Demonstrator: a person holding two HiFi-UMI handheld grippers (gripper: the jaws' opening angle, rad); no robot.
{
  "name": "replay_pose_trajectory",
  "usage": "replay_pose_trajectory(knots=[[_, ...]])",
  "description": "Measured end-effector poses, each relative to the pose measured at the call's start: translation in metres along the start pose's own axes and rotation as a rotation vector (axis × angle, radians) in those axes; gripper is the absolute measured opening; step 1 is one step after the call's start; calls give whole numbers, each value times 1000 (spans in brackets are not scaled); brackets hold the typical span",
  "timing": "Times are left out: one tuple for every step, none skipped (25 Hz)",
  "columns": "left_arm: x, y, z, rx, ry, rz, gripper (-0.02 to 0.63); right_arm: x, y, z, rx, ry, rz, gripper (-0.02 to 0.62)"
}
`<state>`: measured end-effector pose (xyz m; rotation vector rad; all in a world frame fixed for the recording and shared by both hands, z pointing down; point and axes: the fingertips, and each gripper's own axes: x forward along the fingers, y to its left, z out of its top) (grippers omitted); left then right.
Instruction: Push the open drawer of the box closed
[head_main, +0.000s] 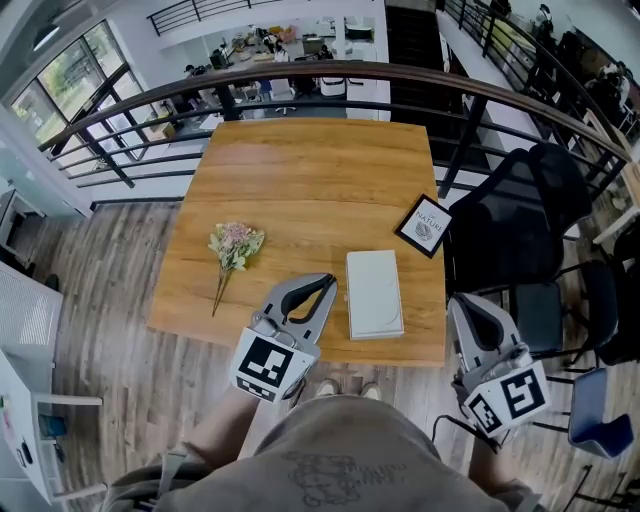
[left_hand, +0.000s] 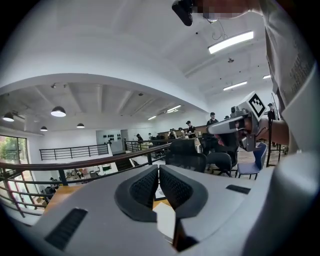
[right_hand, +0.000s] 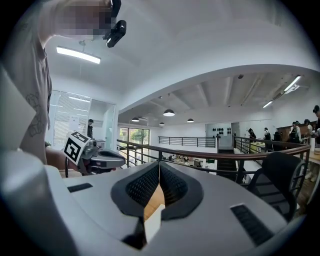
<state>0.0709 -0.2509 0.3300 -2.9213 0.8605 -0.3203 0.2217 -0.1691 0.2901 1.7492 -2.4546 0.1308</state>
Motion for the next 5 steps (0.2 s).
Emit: replay_pose_trajectory(knots=[[-1, 0, 2, 1, -3, 0, 25, 0, 0, 0, 0, 1, 0, 33], [-1, 0, 3, 2, -4, 0, 25, -1, 1, 1, 0, 3, 1, 33], [-2, -1, 5, 2, -4, 1, 25, -1, 1, 1, 0, 4, 2, 32], [-2, -1, 6, 1, -4, 1, 25, -2, 1, 1, 0, 5, 3, 32], [-3, -1, 7, 1, -4, 2, 25, -2, 1, 2, 0, 6, 4, 33]])
